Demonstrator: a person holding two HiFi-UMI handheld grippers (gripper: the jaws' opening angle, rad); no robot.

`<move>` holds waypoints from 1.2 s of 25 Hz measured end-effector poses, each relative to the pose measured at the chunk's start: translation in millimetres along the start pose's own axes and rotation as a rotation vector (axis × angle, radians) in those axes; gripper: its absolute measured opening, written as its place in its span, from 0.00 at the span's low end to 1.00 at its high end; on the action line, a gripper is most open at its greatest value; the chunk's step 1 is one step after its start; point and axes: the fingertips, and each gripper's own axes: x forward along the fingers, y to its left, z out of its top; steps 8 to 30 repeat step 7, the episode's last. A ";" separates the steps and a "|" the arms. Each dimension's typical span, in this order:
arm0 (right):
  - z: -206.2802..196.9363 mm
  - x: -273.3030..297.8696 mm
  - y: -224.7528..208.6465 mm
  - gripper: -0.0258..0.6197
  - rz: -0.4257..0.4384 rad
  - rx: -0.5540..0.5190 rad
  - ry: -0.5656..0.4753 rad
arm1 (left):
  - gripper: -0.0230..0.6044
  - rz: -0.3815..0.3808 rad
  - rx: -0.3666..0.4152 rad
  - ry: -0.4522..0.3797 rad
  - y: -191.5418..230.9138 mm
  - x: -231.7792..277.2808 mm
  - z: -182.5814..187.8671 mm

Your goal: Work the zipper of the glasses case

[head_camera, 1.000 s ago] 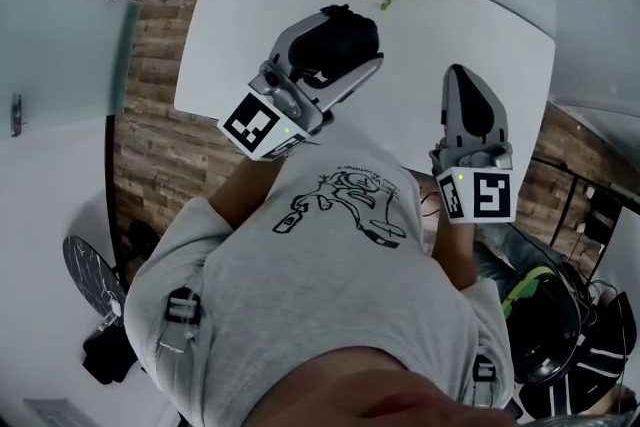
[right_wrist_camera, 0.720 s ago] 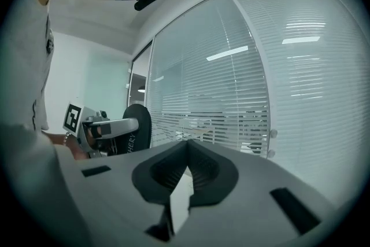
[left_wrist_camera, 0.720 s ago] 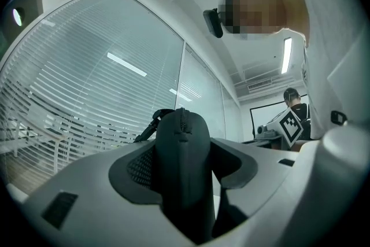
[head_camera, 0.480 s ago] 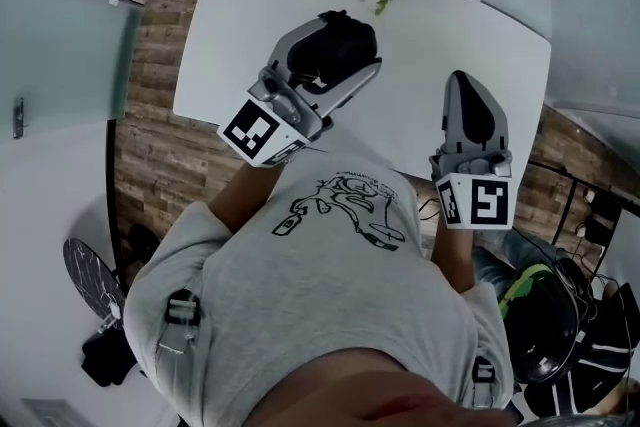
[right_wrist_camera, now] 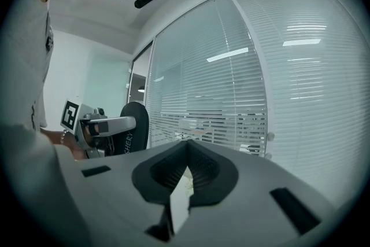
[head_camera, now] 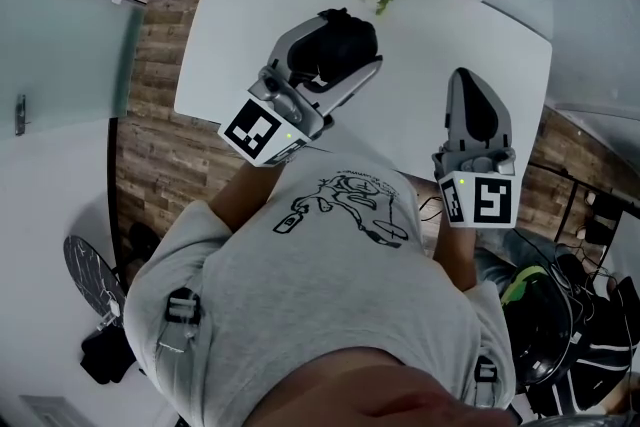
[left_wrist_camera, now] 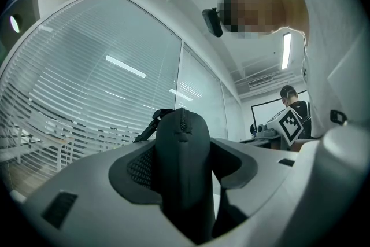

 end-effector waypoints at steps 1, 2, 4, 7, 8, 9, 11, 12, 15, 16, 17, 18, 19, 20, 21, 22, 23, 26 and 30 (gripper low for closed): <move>-0.7 0.7 -0.6 0.04 0.002 0.001 -0.001 | 0.44 0.001 0.001 0.000 0.5 0.8 -0.8; -1.2 1.1 -1.2 0.04 0.005 0.002 -0.002 | 0.44 0.003 0.001 -0.002 0.7 1.6 -1.1; -1.2 0.6 -2.3 0.04 0.008 0.001 -0.002 | 0.44 0.005 0.001 -0.004 0.0 3.3 -0.5; -0.7 -1.0 -4.0 0.04 0.012 0.002 -0.001 | 0.44 0.005 0.004 -0.006 -2.0 6.0 1.1; -0.7 -1.0 -4.0 0.04 0.012 0.002 -0.001 | 0.44 0.005 0.004 -0.006 -2.0 6.0 1.1; -0.7 -1.0 -4.0 0.04 0.012 0.002 -0.001 | 0.44 0.005 0.004 -0.006 -2.0 6.0 1.1; -0.7 -1.0 -4.0 0.04 0.012 0.002 -0.001 | 0.44 0.005 0.004 -0.006 -2.0 6.0 1.1; -0.7 -1.0 -4.0 0.04 0.012 0.002 -0.001 | 0.44 0.005 0.004 -0.006 -2.0 6.0 1.1; -0.7 -1.0 -4.0 0.04 0.012 0.002 -0.001 | 0.44 0.005 0.004 -0.006 -2.0 6.0 1.1; -0.7 -1.0 -4.0 0.04 0.012 0.002 -0.001 | 0.44 0.005 0.004 -0.006 -2.0 6.0 1.1; -0.7 -1.0 -4.0 0.04 0.012 0.002 -0.001 | 0.44 0.005 0.004 -0.006 -2.0 6.0 1.1; -0.7 -1.0 -4.0 0.04 0.012 0.002 -0.001 | 0.44 0.005 0.004 -0.006 -2.0 6.0 1.1; -0.7 -1.0 -4.0 0.04 0.012 0.002 -0.001 | 0.44 0.005 0.004 -0.006 -2.0 6.0 1.1; -0.7 -1.0 -4.0 0.04 0.012 0.002 -0.001 | 0.44 0.005 0.004 -0.006 -2.0 6.0 1.1; -0.7 -1.0 -4.0 0.04 0.012 0.002 -0.001 | 0.44 0.005 0.004 -0.006 -2.0 6.0 1.1; -0.7 -1.0 -4.0 0.04 0.012 0.002 -0.001 | 0.44 0.005 0.004 -0.006 -2.0 6.0 1.1; -0.7 -1.0 -4.0 0.04 0.012 0.002 -0.001 | 0.44 0.005 0.004 -0.006 -2.0 6.0 1.1; -0.7 -1.0 -4.0 0.04 0.012 0.002 -0.001 | 0.44 0.005 0.004 -0.006 -2.0 6.0 1.1; -0.7 -1.0 -4.0 0.04 0.012 0.002 -0.001 | 0.44 0.005 0.004 -0.006 -2.0 6.0 1.1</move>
